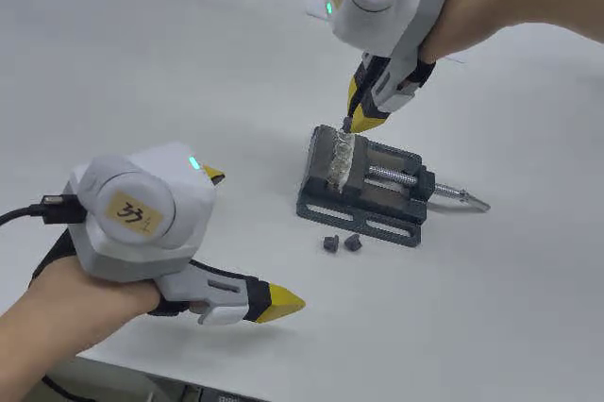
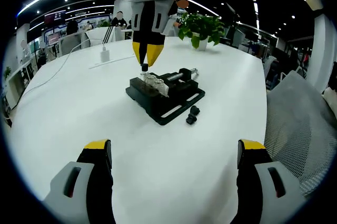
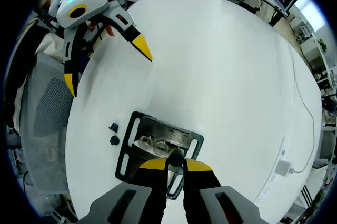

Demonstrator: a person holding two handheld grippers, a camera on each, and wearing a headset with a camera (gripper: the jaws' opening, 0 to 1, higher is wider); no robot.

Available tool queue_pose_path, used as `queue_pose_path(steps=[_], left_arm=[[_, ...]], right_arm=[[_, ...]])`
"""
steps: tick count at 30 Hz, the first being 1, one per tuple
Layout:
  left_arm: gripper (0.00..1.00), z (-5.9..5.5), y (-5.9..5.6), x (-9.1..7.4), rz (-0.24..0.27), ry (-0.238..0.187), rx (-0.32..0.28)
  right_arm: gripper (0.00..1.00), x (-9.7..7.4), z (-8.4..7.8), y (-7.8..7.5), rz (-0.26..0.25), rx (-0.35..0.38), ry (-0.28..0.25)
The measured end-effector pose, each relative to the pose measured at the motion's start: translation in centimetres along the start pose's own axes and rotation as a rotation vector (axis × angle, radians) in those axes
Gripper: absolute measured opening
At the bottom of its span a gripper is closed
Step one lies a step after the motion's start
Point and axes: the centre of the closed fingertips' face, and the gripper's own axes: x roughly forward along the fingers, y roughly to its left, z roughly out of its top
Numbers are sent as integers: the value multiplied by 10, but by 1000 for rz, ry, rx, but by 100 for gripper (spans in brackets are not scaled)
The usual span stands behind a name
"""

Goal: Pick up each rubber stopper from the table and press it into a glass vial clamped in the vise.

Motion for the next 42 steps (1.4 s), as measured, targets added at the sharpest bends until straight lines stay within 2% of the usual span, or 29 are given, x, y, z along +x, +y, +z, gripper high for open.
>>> queue_pose_path(steps=[20, 24, 31, 34, 38, 42], left_arm=[[99, -1, -2, 1, -2, 1, -10], [99, -1, -2, 1, -3, 1, -9], [99, -3, -3, 1, -6, 4, -10], [99, -2, -3, 1, -6, 2, -12], [99, -1, -3, 1, -6, -1, -11], [99, -2, -3, 1, -6, -1, -11]], right_arm=[[6, 6, 2, -3, -6, 0, 33], [6, 7, 0, -8, -3, 3, 27], [5, 8, -1, -9, -3, 22, 22], [5, 8, -1, -10, -5, 47, 14], [5, 8, -2, -11, -5, 143, -23], [5, 9, -2, -12, -18, 146, -42]])
